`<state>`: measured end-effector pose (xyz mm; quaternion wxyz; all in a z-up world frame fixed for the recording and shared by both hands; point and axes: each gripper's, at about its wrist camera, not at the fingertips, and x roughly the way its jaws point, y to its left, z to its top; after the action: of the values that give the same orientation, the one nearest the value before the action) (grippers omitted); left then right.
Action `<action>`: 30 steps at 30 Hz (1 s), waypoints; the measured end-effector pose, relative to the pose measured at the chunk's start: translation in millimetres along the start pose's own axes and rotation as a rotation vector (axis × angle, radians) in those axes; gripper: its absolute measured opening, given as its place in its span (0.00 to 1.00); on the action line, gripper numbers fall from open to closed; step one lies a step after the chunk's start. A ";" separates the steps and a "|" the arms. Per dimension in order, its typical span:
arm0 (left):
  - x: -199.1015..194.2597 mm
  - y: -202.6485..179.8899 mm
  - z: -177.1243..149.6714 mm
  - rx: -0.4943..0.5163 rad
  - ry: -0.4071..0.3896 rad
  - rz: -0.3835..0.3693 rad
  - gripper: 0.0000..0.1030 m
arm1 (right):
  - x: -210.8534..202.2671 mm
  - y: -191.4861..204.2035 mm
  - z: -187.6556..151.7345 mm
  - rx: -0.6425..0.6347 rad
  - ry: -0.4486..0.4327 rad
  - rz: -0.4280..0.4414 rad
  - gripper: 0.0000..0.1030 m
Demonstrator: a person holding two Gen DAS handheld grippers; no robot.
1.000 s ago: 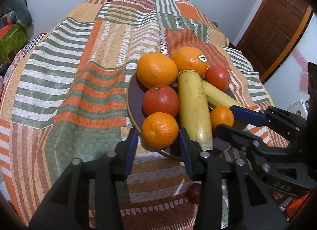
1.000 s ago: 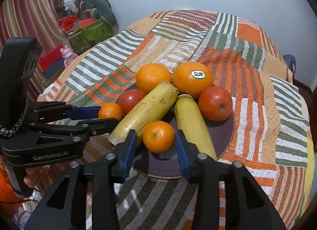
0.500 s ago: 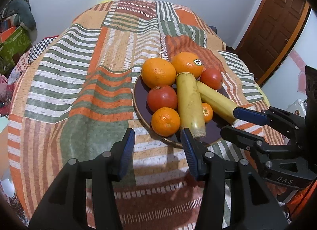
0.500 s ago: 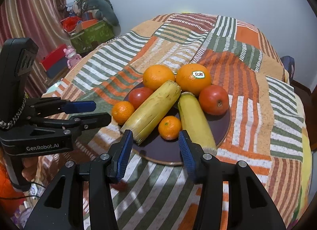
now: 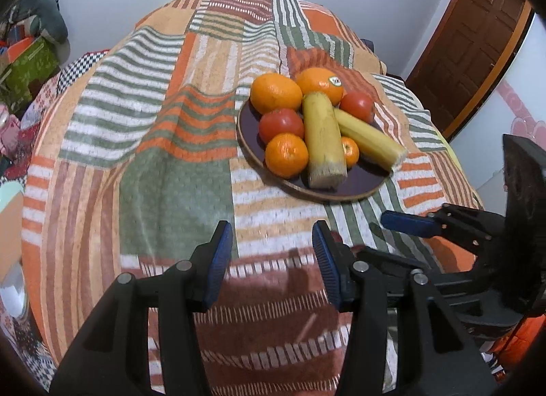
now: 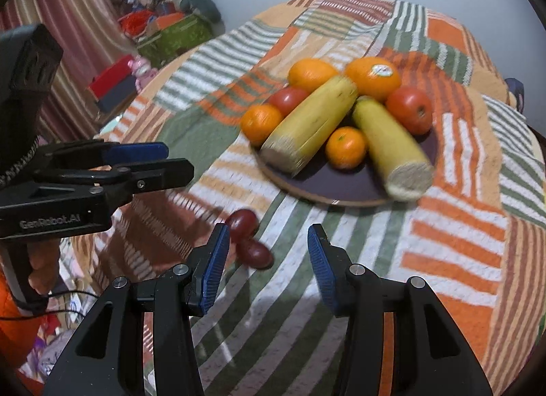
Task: Organize fruits
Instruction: 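Grasp a dark red grape with the right gripper while the left gripper grasps another grape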
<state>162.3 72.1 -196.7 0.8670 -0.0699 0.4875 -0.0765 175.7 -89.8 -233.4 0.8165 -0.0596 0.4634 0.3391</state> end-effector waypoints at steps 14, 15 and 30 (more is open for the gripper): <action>9.9 -21.4 -14.7 0.053 0.055 -0.048 0.40 | 1.2 -3.8 -6.1 -0.010 0.015 0.010 0.22; 11.8 -24.7 -14.8 0.061 0.060 -0.053 0.39 | -2.3 -6.7 -6.6 -0.007 0.007 -0.004 0.22; 46.3 -50.0 -5.9 0.085 0.108 -0.027 0.18 | -44.7 -58.6 -13.7 0.105 -0.078 -0.067 0.22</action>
<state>177.8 13.6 -228.5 0.8405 -0.0356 0.5288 -0.1125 186.4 -162.5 -218.2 0.8469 -0.0188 0.4461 0.2890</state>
